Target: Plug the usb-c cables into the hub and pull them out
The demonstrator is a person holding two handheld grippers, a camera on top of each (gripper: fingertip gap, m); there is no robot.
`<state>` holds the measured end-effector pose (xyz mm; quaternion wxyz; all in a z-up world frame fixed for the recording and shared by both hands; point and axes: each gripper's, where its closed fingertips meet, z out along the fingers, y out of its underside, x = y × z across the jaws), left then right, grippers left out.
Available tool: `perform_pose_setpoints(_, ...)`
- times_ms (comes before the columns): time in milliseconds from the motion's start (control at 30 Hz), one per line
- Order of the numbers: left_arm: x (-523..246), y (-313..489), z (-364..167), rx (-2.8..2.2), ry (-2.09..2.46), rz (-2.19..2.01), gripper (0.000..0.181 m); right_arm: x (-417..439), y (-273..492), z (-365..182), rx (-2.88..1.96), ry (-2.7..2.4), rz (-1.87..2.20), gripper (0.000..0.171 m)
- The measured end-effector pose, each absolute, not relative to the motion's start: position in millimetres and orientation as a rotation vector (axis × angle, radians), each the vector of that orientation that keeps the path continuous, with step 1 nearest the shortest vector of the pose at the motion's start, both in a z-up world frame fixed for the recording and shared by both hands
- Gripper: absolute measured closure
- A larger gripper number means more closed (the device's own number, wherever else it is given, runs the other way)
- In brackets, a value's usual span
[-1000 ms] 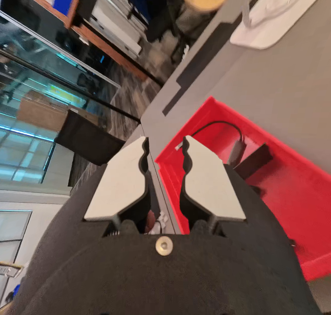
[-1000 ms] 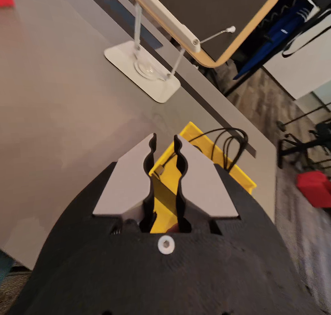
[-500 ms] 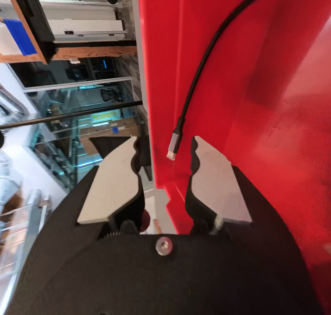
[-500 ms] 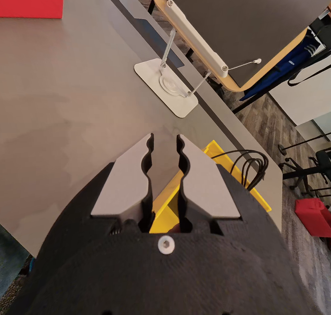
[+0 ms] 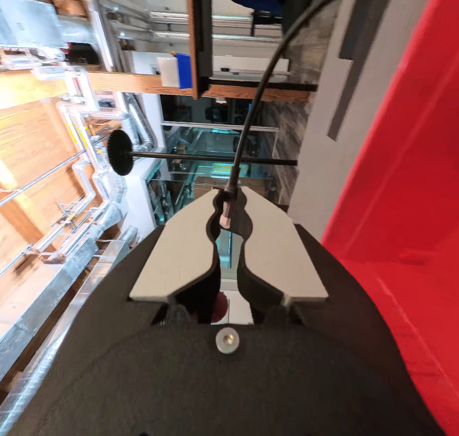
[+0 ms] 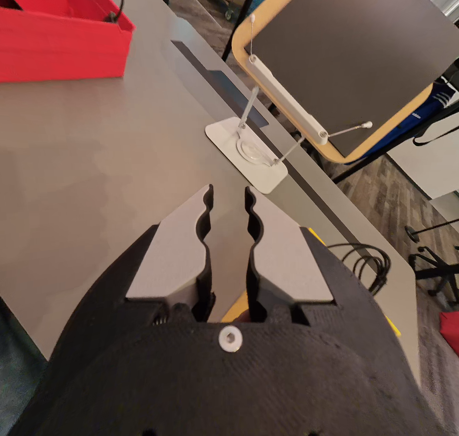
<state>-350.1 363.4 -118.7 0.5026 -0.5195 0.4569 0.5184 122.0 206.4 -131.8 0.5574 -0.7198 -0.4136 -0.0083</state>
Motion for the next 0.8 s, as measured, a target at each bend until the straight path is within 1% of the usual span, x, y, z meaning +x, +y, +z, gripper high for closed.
perform_pose_setpoints(67, -342, 356, -92, -1.226, 1.060, 1.242, 0.171, 107, 205, -126, -1.681, -0.976, 0.047, 0.148)
perform_pose_setpoints(167, -316, 344, -50, -1.157, 0.992, 1.204, 0.171, 77, 201, -116, -1.657, -0.966, 0.182, 0.140)
perform_pose_setpoints(300, -255, 322, -9, -1.053, 0.987, 1.130, 0.171, 31, 198, -102, -1.614, -0.957, 0.351, 0.125)
perform_pose_setpoints(400, -200, 303, 2, -1.000, 1.027, 1.025, 0.171, 0, 208, -105, -1.610, -0.958, 0.413, 0.114)
perform_pose_setpoints(500, -150, 285, 0, -0.972, 1.071, 0.912, 0.172, -25, 218, -118, -1.642, -0.947, 0.531, 0.111)
perform_pose_setpoints(533, -135, 279, -3, -0.962, 1.085, 0.882, 0.171, -31, 221, -122, -1.656, -0.930, 0.575, 0.112)
perform_pose_setpoints(567, -122, 273, -6, -0.952, 1.098, 0.852, 0.171, -34, 222, -126, -1.675, -0.910, 0.630, 0.121)
perform_pose_setpoints(600, -111, 268, -9, -0.940, 1.115, 0.827, 0.171, -36, 223, -129, -1.690, -0.876, 0.695, 0.150)
perform_pose_setpoints(633, -103, 264, -11, -0.932, 1.120, 0.817, 0.171, -35, 223, -130, -1.695, -0.842, 0.747, 0.166)
perform_pose_setpoints(733, -99, 262, -19, -0.948, 1.129, 0.784, 0.171, -27, 222, -145, -1.737, -0.865, 0.752, 0.166)
perform_pose_setpoints(800, -105, 269, -37, -1.021, 1.184, 0.747, 0.170, -23, 217, -152, -1.764, -0.885, 0.778, 0.166)
